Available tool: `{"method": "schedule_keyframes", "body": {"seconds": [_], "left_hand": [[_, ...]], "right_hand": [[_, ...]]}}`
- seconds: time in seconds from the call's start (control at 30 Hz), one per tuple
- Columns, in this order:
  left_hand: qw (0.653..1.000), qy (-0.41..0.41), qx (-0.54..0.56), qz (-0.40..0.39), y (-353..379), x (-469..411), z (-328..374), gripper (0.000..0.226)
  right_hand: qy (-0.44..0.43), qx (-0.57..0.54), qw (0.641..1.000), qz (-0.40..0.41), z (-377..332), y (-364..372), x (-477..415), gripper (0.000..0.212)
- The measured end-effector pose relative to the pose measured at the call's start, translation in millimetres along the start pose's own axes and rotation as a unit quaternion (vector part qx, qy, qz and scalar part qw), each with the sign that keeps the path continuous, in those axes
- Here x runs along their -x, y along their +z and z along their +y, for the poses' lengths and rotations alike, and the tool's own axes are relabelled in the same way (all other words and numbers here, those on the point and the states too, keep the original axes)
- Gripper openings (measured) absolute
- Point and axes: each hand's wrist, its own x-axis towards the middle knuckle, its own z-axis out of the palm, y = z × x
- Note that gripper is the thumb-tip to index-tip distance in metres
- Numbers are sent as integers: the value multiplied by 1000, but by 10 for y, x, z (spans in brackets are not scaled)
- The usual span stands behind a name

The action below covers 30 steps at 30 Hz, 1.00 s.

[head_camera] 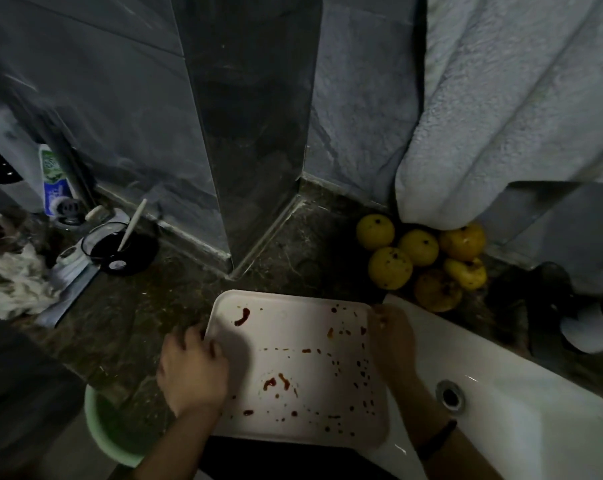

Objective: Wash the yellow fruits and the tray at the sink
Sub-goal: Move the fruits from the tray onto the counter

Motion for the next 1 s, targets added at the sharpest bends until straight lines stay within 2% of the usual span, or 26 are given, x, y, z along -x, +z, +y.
{"method": "schedule_keyframes", "body": {"seconds": [0.07,0.13,0.2,0.27,0.33,0.47,0.8,1.0], "left_hand": [[994,-92,60,-28,-19,-29,-26,39],[981,-161,94,-57,-13,-53,-77,43],[971,-198,107,-87,30,-73,-164,48],[968,-192,107,-123,100,-88,-234,48],[968,-172,95,-156,154,-94,-250,47],[959,-169,116,-194,122,-115,-148,47],[943,-196,156,-220,291,39,251,78],[927,-214,158,-263,390,294,516,67]], "right_hand": [[109,-5,993,-46,297,169,160,42],[228,-62,965,-111,407,273,217,53],[293,-135,936,-142,429,320,203,64],[327,-192,915,-136,444,341,191,68],[322,-208,917,-114,432,339,217,63],[283,-161,945,-25,536,261,334,53],[304,-178,934,58,927,31,624,59],[328,-204,920,74,1177,-287,694,53]]}}
